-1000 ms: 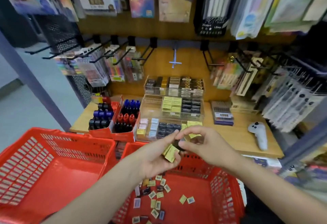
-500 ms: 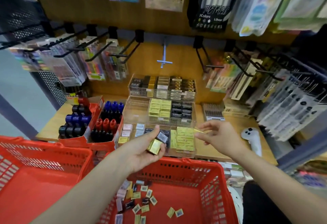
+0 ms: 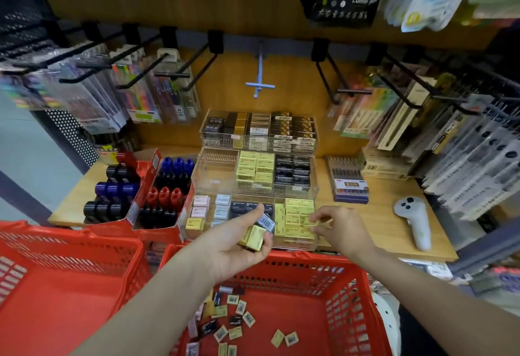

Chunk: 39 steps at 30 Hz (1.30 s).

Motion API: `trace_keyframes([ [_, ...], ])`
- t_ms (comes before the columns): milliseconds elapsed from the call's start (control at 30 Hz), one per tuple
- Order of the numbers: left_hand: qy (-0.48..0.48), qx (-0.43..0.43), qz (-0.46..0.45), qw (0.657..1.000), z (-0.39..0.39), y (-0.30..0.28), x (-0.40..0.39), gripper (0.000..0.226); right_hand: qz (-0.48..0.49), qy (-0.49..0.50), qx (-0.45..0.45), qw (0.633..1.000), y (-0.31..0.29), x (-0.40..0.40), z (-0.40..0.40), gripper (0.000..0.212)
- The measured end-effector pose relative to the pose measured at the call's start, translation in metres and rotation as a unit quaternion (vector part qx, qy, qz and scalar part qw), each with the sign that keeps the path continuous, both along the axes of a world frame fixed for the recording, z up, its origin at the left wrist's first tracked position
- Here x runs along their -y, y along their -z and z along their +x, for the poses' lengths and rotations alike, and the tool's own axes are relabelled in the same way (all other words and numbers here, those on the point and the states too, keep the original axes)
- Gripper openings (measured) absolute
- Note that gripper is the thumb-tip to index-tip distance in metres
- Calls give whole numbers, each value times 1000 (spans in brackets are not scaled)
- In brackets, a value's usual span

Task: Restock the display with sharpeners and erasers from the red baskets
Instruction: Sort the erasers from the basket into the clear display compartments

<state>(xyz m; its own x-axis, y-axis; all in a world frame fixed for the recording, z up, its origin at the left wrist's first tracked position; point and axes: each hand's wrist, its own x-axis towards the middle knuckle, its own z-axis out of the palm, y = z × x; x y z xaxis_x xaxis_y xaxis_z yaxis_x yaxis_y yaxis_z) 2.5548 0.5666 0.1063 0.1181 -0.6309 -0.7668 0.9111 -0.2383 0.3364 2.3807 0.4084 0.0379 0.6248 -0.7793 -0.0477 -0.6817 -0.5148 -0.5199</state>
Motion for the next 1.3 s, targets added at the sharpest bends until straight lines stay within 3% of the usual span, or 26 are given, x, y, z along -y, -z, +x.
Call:
trace_keyframes([
  [167,4,-5,4,1000,0,-2,-3,48,-41,-9,16,999,6,-2,1,16],
  [500,-3,5,8,1000,-4,-1,-8,35,-103,28,-52,993,7,-10,7,11],
  [567,2,14,1,1000,-3,-1,-9,30,-74,46,-40,995,2,-12,10,10],
  [633,7,26,-6,1000,-2,-1,-10,25,25,73,46,996,-12,-18,19,11],
  [667,9,32,-10,999,-2,-2,-10,24,129,91,109,981,-21,-24,24,16],
  [700,13,38,-16,999,-2,-2,-10,26,266,107,167,943,-31,-34,30,23],
  [767,32,52,-32,998,-3,-2,-11,31,501,107,219,831,-49,-56,37,32],
  [833,60,76,-45,994,-5,-1,-12,30,584,97,233,772,-58,-69,39,33],
  [967,85,119,-69,987,-11,-1,-13,20,626,103,266,726,-65,-76,34,38],
  [1100,99,138,-104,980,-11,0,-14,16,599,72,282,746,-66,-77,27,47],
  [1300,108,111,-89,984,1,0,-23,40,508,-69,239,824,-66,-81,26,27],
])
